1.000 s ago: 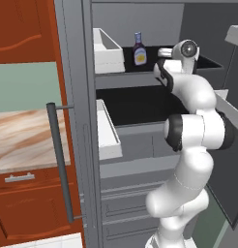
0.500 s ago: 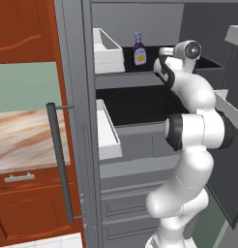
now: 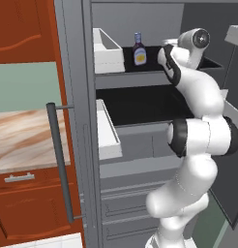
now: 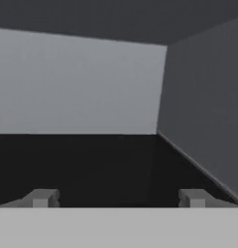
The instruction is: Move the condiment bottle and walnut from the second highest shelf to the top shelf to make space. Then, place the pitcher from the counter on the cleared second highest shelf.
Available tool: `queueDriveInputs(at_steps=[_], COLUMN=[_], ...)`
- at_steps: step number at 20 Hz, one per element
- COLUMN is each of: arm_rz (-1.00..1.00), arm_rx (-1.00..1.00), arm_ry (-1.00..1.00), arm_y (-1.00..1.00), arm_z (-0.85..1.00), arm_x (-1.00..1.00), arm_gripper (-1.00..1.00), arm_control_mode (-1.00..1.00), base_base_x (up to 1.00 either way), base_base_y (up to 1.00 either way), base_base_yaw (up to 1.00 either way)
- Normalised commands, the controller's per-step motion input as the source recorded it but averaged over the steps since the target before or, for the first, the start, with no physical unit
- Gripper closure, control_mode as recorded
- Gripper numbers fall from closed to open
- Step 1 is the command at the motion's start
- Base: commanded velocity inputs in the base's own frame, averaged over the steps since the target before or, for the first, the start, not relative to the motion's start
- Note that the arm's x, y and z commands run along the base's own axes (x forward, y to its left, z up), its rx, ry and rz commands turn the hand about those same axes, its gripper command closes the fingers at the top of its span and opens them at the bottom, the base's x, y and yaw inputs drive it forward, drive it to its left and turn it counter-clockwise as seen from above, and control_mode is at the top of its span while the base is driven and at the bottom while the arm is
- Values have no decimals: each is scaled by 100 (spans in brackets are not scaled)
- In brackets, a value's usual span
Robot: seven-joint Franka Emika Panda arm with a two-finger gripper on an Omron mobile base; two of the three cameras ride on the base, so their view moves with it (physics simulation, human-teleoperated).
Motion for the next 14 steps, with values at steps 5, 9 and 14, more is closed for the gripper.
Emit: queueDriveInputs(at_steps=[5,9,14], arm_rz=[1,3,5], arm_rx=[-16,-6,4], arm_ry=[6,2,0], arm_y=[67,62,23], arm_z=[0,0,-11], arm_x=[-75,-87,-100], arm_gripper=[-100,-100,-100], arm_control_mode=[-100,-100,-100], base_base_x=[0,0,0], base_base_y=[0,0,0], base_base_yaw=[0,0,0])
